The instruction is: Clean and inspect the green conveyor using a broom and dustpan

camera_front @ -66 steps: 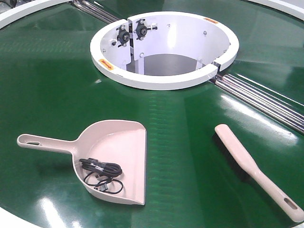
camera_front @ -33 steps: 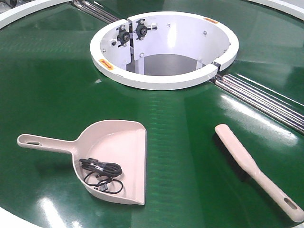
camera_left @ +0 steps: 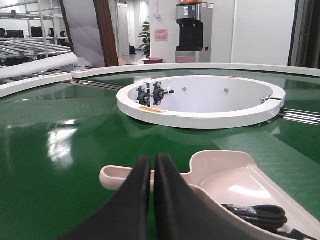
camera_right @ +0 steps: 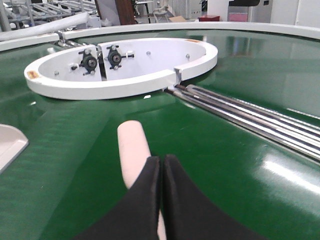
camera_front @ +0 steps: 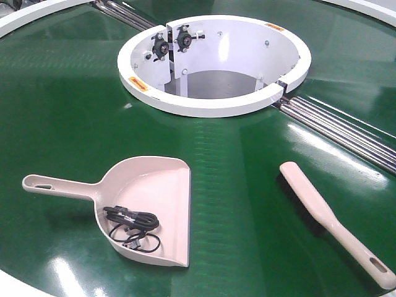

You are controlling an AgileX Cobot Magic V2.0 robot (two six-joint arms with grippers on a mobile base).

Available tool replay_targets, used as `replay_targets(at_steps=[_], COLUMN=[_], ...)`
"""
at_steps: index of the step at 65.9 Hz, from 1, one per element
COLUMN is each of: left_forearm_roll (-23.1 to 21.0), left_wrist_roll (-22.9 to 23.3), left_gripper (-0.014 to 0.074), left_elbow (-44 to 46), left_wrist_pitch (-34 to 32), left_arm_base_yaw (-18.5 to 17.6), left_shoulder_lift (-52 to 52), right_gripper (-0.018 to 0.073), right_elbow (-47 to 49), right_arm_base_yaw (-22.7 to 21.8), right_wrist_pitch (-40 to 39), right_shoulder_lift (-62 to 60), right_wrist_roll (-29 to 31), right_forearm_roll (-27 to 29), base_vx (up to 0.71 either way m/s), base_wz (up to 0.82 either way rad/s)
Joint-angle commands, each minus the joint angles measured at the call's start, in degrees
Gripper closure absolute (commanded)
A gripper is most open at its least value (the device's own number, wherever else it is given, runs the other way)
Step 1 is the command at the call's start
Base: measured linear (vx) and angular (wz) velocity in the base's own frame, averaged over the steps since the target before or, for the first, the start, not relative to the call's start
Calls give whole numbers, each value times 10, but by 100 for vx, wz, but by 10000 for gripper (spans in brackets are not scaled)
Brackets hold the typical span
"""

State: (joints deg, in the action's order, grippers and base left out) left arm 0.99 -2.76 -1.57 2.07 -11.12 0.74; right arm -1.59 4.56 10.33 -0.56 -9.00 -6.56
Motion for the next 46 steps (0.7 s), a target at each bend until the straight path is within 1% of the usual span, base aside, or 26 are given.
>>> replay_targets(at_steps=[1, 5, 46], left_forearm_roll=[-1, -1, -1], left_wrist_roll=[4, 4, 4], left_gripper=[603, 603, 603], left_elbow=[-17, -17, -17], left_wrist_pitch=[-43, -43, -43], left_arm_base_yaw=[1, 1, 1], left_shoulder_lift=[8, 8, 8], right_gripper=[569, 569, 569], right_elbow=[-12, -12, -12], right_arm_base_yaw=[-24, -38, -36], right_wrist_pitch=[-67, -76, -76], right_shoulder_lift=[-11, -11, -11], right_wrist_roll=[6, 8, 12], right_forearm_roll=[-6, -6, -6], base_vx=[0, 0, 0], base_wz=[0, 0, 0])
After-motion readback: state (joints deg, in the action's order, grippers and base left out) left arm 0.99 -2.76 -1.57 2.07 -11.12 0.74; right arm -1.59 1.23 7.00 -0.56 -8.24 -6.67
